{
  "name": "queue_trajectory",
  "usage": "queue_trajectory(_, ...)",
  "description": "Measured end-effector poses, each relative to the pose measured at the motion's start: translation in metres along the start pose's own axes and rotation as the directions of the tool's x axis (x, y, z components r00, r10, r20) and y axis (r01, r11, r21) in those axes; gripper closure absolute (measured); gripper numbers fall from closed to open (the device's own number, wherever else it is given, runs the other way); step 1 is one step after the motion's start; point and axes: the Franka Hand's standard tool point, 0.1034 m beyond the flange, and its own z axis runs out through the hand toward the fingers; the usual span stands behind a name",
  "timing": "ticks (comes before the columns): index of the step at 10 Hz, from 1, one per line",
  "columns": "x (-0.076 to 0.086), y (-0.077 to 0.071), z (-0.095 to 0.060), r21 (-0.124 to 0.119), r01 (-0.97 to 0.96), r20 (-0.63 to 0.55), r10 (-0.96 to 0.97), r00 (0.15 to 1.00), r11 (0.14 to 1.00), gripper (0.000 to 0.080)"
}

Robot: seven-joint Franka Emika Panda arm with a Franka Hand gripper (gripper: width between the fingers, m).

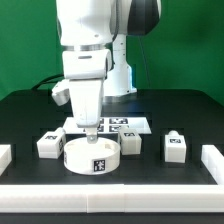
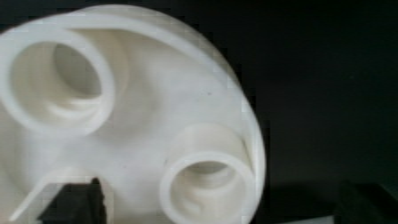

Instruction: Assemble stool

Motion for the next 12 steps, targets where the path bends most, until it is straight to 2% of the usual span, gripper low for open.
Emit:
queue_trajectory(3,0.000,-0.005,0.011,0.020,-0.005,-0.004,0.006,1.000,1.000,0.0150)
queue_trajectory(6,0.001,-0.002,0.017,0.026,-0.013,-0.007,0.013,1.000,1.000,0.0150)
queue_trajectory(8,0.001,-0.002,0.017,0.026,-0.020,-0.008,0.021,1.000,0.999,0.0395)
queue_trajectory(9,0.001,-0.002,0.017,0.026,-0.021,-0.007,0.021,1.000,0.999,0.0395)
queue_trajectory(10,0.001,-0.002,0.017,0.026,-0.021,-0.007,0.021,1.000,0.999,0.0479)
queue_trajectory(12,0.001,-0.002,0.017,0.026,-0.021,-0.007,0.021,1.000,0.999,0.0479)
